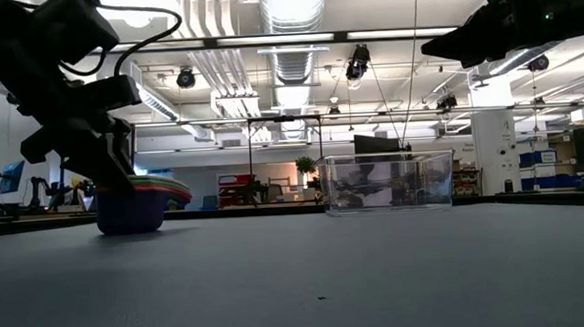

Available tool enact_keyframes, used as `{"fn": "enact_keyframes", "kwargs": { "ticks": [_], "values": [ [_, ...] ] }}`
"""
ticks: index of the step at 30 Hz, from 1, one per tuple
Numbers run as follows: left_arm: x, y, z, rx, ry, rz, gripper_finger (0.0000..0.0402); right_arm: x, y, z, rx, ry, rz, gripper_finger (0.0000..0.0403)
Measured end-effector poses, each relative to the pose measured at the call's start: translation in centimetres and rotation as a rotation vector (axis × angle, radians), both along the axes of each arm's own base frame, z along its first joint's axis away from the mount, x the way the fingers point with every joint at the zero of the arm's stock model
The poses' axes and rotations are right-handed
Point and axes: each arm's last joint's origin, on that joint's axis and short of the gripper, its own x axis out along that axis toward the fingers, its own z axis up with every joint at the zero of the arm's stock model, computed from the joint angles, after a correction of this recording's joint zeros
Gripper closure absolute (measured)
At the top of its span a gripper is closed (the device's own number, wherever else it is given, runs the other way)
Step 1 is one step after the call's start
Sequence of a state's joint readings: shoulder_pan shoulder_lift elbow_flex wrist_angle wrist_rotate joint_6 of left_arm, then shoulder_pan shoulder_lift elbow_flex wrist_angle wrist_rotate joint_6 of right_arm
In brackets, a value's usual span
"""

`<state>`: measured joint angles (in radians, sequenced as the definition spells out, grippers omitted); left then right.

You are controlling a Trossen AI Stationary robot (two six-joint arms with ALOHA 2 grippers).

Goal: Nest measuring cups in basket
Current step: Put the stacked colored measuring cups into the transparent bin

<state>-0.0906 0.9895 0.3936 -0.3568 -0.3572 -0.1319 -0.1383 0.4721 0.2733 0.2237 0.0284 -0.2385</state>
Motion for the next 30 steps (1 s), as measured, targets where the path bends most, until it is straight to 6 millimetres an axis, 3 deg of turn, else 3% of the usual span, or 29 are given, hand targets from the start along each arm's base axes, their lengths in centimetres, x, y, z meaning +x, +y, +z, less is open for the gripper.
{"fn": "enact_keyframes", "kwargs": {
  "ticks": [10,23,30],
  "values": [
    [0.4,-0.1,0.6,-0.002,0.000,-0.012,0.0316,0.0,0.0,0.0,0.004,0.000,0.000,0.0394],
    [1.6,-0.2,3.4,0.053,-0.047,-0.083,0.0316,0.0,0.0,0.0,0.004,0.000,0.001,0.0394],
    [1.3,-0.1,2.3,0.040,0.001,-0.069,0.0324,0.0,0.0,0.0,0.003,0.000,0.001,0.0394]
  ]
}}
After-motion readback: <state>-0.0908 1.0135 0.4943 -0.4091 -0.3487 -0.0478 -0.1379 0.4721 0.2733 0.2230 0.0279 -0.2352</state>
